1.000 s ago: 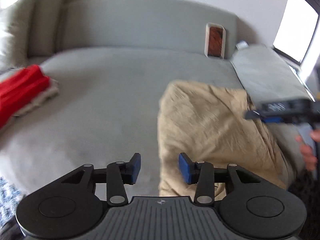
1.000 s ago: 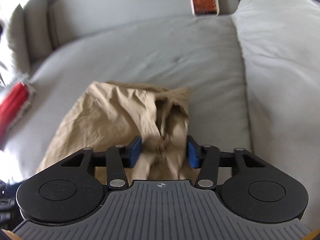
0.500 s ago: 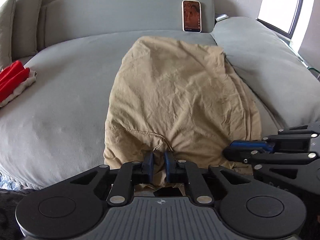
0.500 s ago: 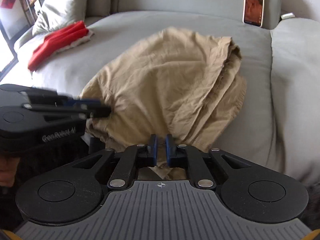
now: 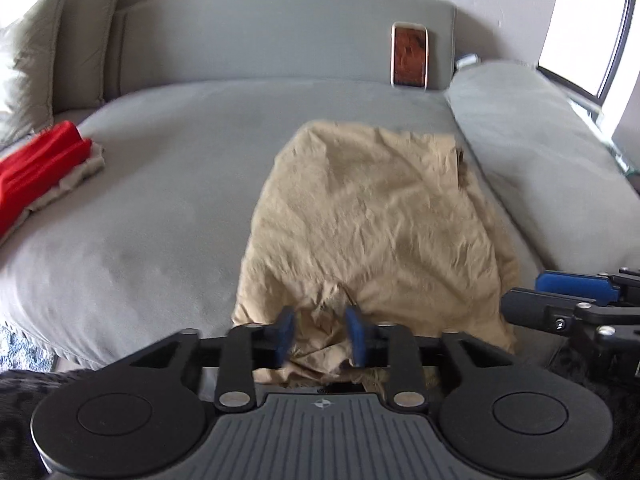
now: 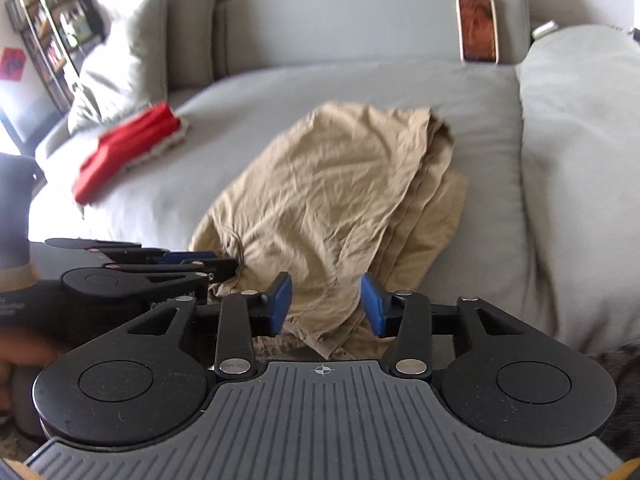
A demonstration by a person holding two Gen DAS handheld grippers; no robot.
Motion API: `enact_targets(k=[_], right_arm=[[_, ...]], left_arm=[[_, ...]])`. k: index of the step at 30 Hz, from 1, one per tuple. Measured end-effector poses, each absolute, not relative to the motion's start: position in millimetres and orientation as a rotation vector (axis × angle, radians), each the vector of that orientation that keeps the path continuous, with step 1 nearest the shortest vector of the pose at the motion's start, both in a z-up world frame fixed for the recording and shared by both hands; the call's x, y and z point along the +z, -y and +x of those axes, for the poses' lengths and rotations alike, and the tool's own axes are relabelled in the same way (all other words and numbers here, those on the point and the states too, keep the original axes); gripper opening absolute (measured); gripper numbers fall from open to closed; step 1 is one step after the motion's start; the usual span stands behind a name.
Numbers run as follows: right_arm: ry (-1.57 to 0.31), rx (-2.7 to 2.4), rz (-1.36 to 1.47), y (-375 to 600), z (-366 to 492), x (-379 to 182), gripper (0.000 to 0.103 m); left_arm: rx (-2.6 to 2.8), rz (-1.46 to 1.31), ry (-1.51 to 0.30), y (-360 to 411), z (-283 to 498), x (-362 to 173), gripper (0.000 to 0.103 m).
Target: Fold clothes
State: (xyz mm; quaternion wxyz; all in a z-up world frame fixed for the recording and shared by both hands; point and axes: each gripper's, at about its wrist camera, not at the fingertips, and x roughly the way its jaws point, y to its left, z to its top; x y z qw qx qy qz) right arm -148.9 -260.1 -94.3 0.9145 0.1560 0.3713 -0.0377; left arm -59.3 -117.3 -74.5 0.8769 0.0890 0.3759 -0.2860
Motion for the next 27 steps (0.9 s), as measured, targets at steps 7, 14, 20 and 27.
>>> enact_targets(k=[7,14,20,27], right_arm=[[-0.712,-0.188,0.546,315.2,-131.7,-109.1,0.093],[-0.697,-0.234,0.672,346.5,-90.7,-146.1,0.079],[-0.67,-0.199,0.595,325.4,-59.0,-167.2,0.062],[-0.684,-0.203,0.499,319.4,-59.9,-148.1,0.012]], left_arm=[[-0.546,0.141,-0.663,105.5,-26.0,-53.3,0.093],[-0.585,0.083,-0.856,112.2,18.7,-111.3,0.09],[-0.735,0.036,-0.927,125.0,20.7,-117.1,0.067],[-0.715,0.286,-0.766,160.7,-23.5,-84.6,0.027]])
